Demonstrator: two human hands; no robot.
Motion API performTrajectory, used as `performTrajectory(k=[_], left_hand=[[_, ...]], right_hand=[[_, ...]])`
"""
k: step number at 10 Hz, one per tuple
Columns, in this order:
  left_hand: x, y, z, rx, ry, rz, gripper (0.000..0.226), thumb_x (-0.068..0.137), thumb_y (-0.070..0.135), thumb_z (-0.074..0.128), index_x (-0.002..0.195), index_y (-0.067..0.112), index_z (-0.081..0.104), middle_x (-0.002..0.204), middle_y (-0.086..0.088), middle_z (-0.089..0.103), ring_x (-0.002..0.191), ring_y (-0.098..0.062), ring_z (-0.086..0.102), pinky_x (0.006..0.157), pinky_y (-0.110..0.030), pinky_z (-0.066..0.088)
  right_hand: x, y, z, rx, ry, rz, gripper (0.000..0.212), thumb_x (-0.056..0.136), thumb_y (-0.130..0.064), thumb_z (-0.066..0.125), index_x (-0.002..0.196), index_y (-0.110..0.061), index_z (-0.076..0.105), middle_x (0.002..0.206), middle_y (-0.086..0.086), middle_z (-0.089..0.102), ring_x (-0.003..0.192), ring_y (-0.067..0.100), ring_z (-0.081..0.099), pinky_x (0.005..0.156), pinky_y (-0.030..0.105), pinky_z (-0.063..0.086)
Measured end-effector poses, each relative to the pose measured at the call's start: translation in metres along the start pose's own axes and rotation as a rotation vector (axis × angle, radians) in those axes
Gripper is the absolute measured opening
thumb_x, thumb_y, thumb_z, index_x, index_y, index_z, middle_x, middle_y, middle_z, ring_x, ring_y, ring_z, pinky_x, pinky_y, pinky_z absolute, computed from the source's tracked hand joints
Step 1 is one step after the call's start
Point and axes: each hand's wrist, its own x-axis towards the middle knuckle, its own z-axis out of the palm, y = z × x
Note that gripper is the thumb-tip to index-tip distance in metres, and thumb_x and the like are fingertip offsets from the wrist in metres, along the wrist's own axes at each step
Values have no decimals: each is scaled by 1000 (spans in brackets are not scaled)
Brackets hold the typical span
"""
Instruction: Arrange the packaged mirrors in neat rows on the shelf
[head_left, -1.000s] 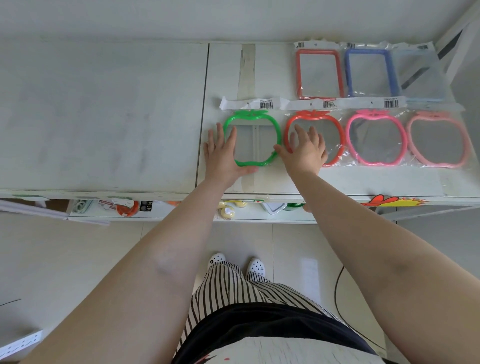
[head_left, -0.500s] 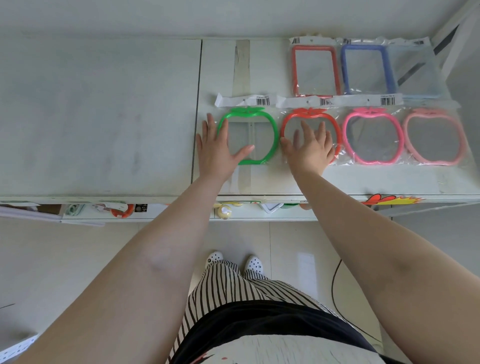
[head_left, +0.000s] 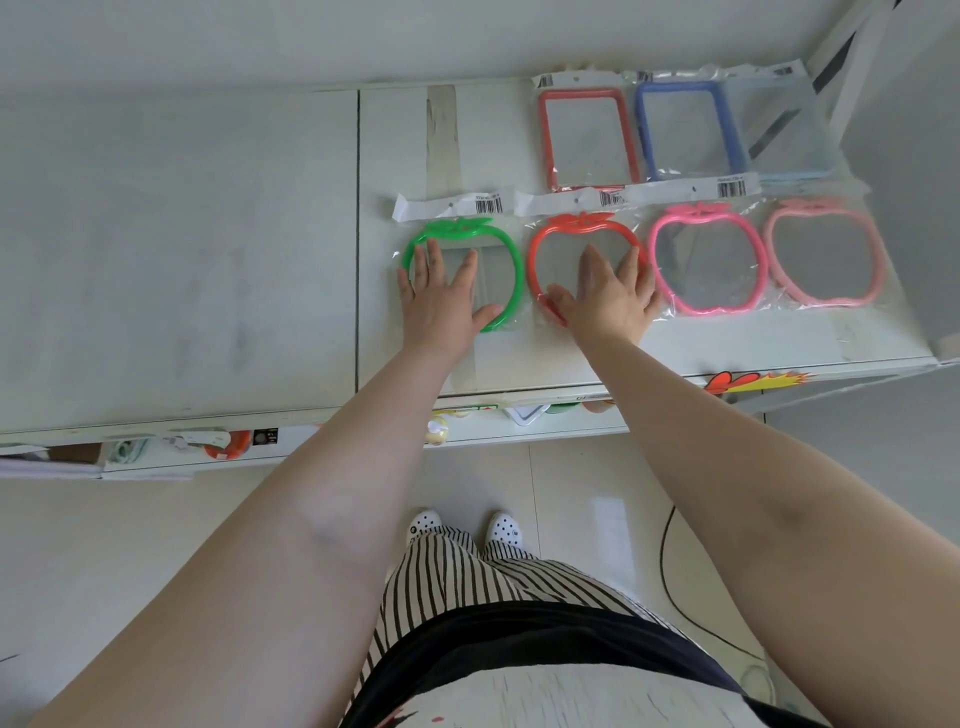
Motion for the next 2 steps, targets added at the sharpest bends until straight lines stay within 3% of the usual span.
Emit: performTrajectory(k=[1, 2], left_hand=[[-5, 8, -5, -45, 105, 54, 60, 89, 49, 52, 142, 21, 39, 155, -17, 25, 144, -34, 22, 118, -48, 17], [-12, 14, -9, -79, 210, 102, 39, 90, 29, 52, 126, 16, 55, 130, -9, 54, 121, -33, 49, 102, -39, 36]], right_hand=[[-2, 4, -4, 53, 73, -39, 59, 83, -50, 60, 138, -34, 43, 157, 6, 27, 144, 32, 19, 116, 48, 13], [-5, 7, -12, 141, 99, -56, 50, 85, -37, 62, 132, -25, 51, 142, 6, 45, 132, 31, 34, 110, 44, 24]])
